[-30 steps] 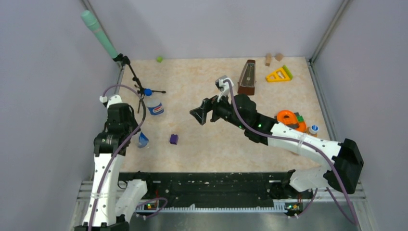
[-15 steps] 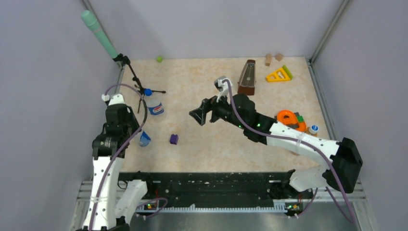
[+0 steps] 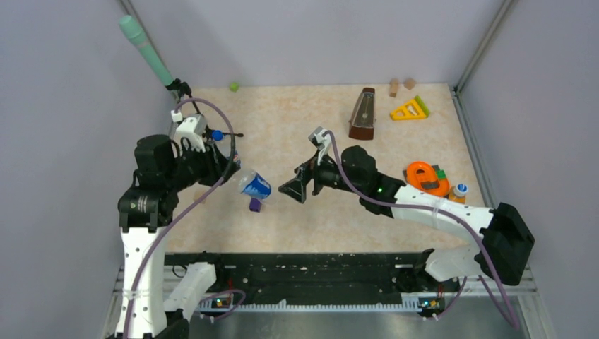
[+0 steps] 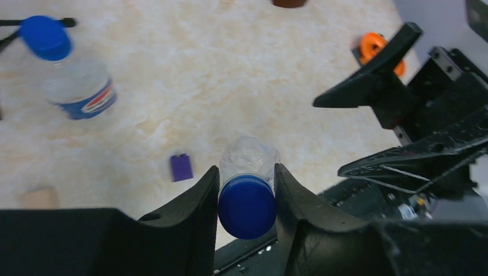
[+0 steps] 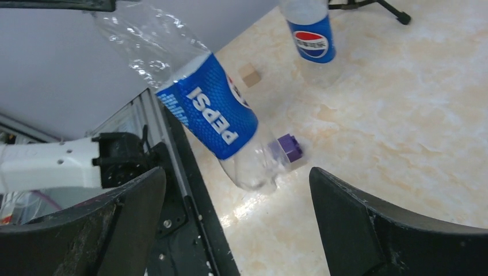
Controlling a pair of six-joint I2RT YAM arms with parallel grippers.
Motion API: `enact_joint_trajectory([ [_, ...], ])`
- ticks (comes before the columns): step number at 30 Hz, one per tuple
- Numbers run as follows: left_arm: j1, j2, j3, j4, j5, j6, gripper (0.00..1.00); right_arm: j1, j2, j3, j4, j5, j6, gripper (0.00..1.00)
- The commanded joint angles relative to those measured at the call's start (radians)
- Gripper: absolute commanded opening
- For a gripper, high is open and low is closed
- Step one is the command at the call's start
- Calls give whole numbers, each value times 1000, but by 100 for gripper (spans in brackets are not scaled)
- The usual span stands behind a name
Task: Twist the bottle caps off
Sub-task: Pick up the plastic bottle at the center of the board, then unscrew the bottle cap from the plastic bottle.
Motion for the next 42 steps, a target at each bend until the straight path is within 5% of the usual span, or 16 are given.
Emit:
enact_joint_trajectory([
  [1,-4,44,58,-17,313,78,0,-8,-52,6,95,-177,-59,93],
  [11,-95,57,-27,111,499,37,0,-9,-14,25,144,-330,-34,88],
  [17,-320,122,-14,97,322,52,0,-9,40,65,143,-398,-20,81],
  [26,-375,144,-20,138,262,48,0,-9,50,42,151,-479,-13,53],
  [30,-376,142,-27,153,290,42,0,-8,40,27,160,-473,-16,27],
  [33,-375,143,-40,170,298,30,0,-8,45,28,158,-468,-11,24],
  [35,-377,137,-49,185,290,24,5,-9,45,25,158,-463,-8,21],
  [37,-376,126,-62,208,270,16,22,-9,41,20,157,-442,-3,5],
  [40,-377,95,-95,260,205,-13,51,-8,35,11,150,-405,9,4],
  [42,-377,69,-125,307,165,-31,60,-8,34,4,148,-395,13,3],
])
